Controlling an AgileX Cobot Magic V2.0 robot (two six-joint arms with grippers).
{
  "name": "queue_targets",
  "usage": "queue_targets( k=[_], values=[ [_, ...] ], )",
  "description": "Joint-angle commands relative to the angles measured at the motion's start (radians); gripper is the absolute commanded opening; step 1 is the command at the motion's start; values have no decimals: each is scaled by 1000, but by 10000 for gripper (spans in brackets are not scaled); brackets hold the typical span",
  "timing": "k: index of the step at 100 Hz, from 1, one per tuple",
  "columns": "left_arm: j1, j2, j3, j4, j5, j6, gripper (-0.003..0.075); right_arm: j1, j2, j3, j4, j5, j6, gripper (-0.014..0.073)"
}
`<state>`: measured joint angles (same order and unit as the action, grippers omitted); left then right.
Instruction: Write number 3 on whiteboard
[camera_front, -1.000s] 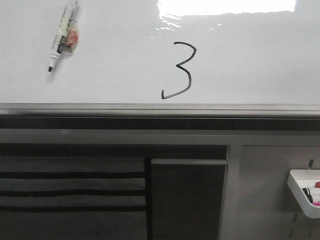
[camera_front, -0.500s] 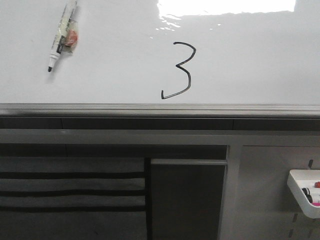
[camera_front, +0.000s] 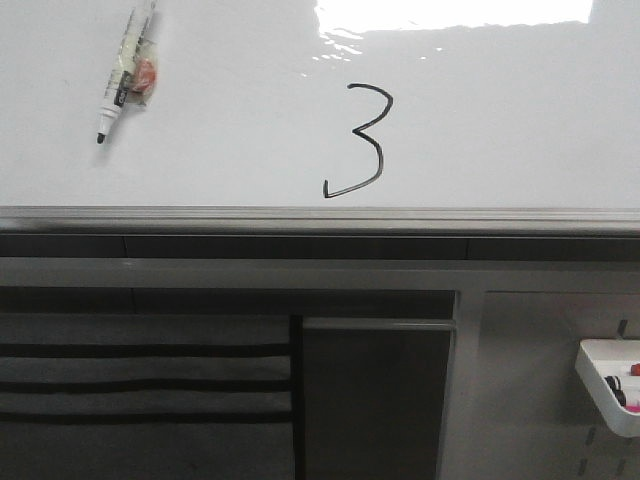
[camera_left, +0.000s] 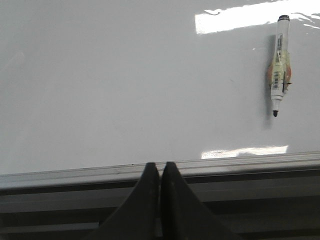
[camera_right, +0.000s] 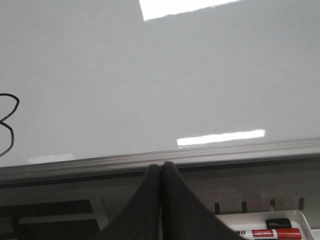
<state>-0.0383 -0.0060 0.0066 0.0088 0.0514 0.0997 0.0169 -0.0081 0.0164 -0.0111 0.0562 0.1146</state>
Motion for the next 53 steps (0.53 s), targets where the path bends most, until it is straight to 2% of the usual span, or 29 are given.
queue_targets(
  k=[1, 53],
  values=[
    [3, -31, 2, -9, -85, 2, -18, -5, -22, 23, 1, -100, -2, -67],
    [3, -31, 2, -9, -85, 2, -18, -5, -22, 23, 1, -94, -2, -67]
  ],
)
